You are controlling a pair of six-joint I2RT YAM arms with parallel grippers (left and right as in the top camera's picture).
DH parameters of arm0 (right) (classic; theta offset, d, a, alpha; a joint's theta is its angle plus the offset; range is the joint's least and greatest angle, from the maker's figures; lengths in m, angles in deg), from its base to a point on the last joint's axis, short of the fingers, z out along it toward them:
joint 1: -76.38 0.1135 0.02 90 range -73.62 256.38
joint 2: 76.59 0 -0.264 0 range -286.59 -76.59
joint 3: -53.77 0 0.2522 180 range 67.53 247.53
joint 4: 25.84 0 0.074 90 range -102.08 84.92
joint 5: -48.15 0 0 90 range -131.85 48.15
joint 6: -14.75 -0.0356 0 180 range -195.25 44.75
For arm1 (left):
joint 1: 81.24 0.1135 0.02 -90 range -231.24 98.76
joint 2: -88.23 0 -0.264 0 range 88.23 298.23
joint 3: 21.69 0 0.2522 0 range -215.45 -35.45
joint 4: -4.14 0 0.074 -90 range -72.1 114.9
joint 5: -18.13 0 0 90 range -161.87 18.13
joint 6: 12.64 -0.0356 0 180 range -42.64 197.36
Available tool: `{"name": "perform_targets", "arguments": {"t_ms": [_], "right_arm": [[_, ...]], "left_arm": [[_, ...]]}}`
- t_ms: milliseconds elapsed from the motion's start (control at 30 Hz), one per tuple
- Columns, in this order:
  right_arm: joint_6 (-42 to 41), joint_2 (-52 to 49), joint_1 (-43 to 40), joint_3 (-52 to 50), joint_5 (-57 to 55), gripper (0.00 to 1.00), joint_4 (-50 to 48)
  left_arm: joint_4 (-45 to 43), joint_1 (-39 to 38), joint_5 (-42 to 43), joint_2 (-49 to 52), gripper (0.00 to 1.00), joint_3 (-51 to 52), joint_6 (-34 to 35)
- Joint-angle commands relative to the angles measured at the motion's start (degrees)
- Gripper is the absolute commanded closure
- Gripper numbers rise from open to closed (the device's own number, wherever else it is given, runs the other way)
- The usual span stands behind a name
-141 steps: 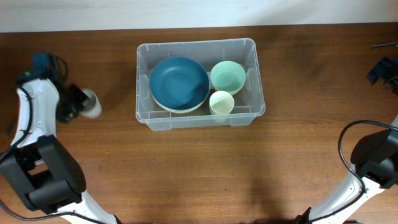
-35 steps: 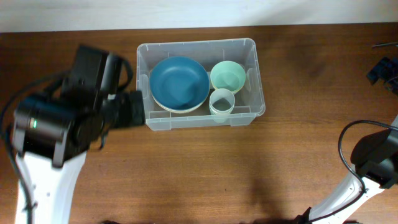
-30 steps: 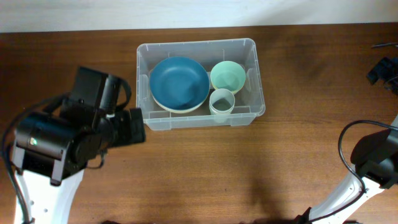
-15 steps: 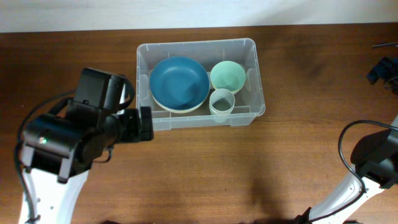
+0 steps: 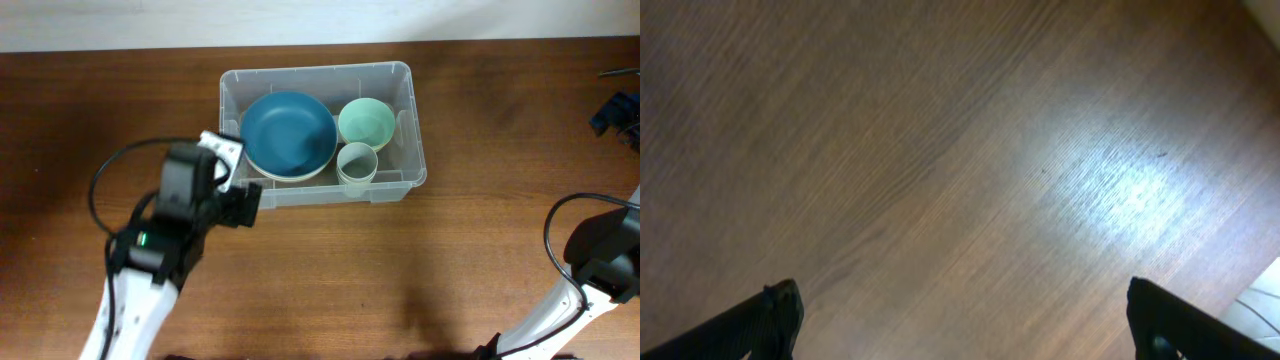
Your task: Pack container
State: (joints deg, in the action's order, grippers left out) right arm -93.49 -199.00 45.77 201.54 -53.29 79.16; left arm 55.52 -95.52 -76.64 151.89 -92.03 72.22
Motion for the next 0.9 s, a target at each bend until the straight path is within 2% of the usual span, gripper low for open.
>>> {"name": "perform_targets", "arguments": {"t_ms": [0,167,333,567,867], "right_arm": [[-0.68,0.24,0.20,-0.04,-0.85,0.01,-0.04],[-0.68,0.24,0.20,-0.04,-0.85,0.01,-0.04],[-0.68,0.24,0.20,-0.04,-0.85,0.01,-0.04],[-0.68,0.24,0.20,-0.04,-0.85,0.01,-0.04],[-0.68,0.24,0.20,-0.04,-0.85,0.01,-0.04]], "left_arm": [[-8.98,3.28,5.18,-9.20,0.00,10.12,-4.85],[-28.81,9.51,15.04,-22.58,0.00,27.67,-13.18],[-42.88,14.27,19.74,-34.77,0.00,42.69,-13.99],[-48.92,14.99,20.44,-48.15,0.00,53.37,-13.81],[-47.12,15.50,20.00,-58.55,0.00,54.45,-13.81]]}}
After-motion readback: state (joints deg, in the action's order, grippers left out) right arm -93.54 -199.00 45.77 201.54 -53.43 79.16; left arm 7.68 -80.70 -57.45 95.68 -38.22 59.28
